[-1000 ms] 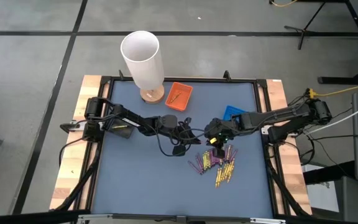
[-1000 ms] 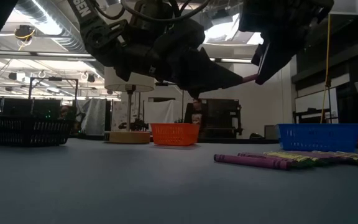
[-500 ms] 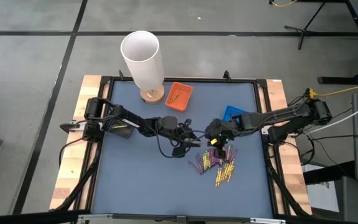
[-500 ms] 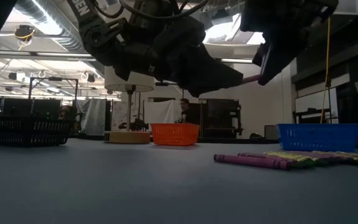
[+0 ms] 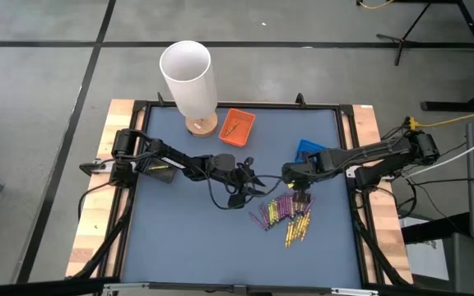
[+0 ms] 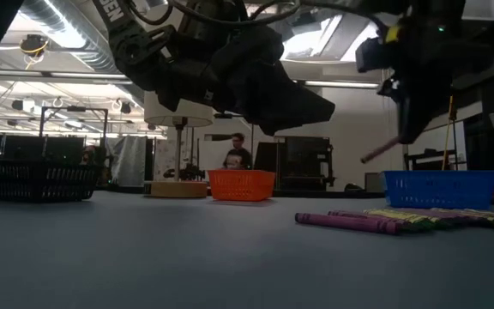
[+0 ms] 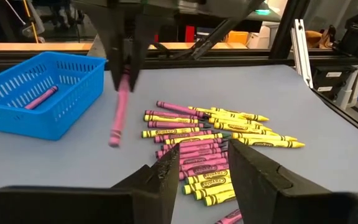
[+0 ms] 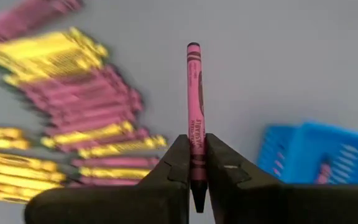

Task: Sort crayons
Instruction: Put the violet crayon into the blue basket

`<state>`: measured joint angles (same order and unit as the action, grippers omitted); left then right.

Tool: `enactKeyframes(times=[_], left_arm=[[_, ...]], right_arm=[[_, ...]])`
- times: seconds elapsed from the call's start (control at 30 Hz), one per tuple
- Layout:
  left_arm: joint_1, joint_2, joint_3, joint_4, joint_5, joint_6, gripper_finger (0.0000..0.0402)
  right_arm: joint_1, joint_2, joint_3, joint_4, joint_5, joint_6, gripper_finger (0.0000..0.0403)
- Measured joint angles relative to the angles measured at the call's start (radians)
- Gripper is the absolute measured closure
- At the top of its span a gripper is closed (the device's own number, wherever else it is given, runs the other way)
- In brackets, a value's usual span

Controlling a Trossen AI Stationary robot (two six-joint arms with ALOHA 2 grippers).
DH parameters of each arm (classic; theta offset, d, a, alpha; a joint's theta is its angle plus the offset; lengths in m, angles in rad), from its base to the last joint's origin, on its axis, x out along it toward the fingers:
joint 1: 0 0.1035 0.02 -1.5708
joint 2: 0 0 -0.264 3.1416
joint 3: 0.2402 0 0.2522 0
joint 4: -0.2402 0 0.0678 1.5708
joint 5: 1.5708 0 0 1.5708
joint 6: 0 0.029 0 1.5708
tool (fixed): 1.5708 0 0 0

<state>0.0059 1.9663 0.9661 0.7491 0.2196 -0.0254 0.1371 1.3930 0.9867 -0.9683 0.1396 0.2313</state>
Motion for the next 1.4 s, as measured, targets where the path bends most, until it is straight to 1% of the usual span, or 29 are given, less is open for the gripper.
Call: enactKeyframes(times=[0.2,0.43,0.63,0.73,0.9,1.07,1.4], left_arm=[[0.000,0.000,0.000,0.000,0.000,0.000,0.0281],[-0.001,0.000,0.000,0.000,0.001,-0.002,0.0282],[-0.001,0.000,0.000,0.000,0.001,-0.002,0.0282],[-0.001,0.000,0.000,0.001,0.001,-0.002,0.0282],[-0.001,0.000,0.000,0.000,0.001,-0.002,0.0282],[-0.001,0.000,0.000,0.000,0.001,-0.002,0.0282],[-0.012,0.000,0.000,0.000,0.001,0.001,0.0282]], right_arm=[[0.000,0.000,0.000,-0.103,0.057,0.001,0.0371],[0.000,-0.001,0.000,-0.236,0.212,0.061,0.0376],[0.000,-0.001,0.000,-0.337,0.295,0.120,0.0374],[0.000,-0.001,0.000,-0.353,0.339,0.136,0.0374],[0.000,-0.001,0.000,-0.351,0.341,0.122,0.0371],[0.000,-0.001,0.000,-0.352,0.342,0.103,0.0360],[0.000,-0.001,0.000,-0.371,0.344,0.103,0.0313]])
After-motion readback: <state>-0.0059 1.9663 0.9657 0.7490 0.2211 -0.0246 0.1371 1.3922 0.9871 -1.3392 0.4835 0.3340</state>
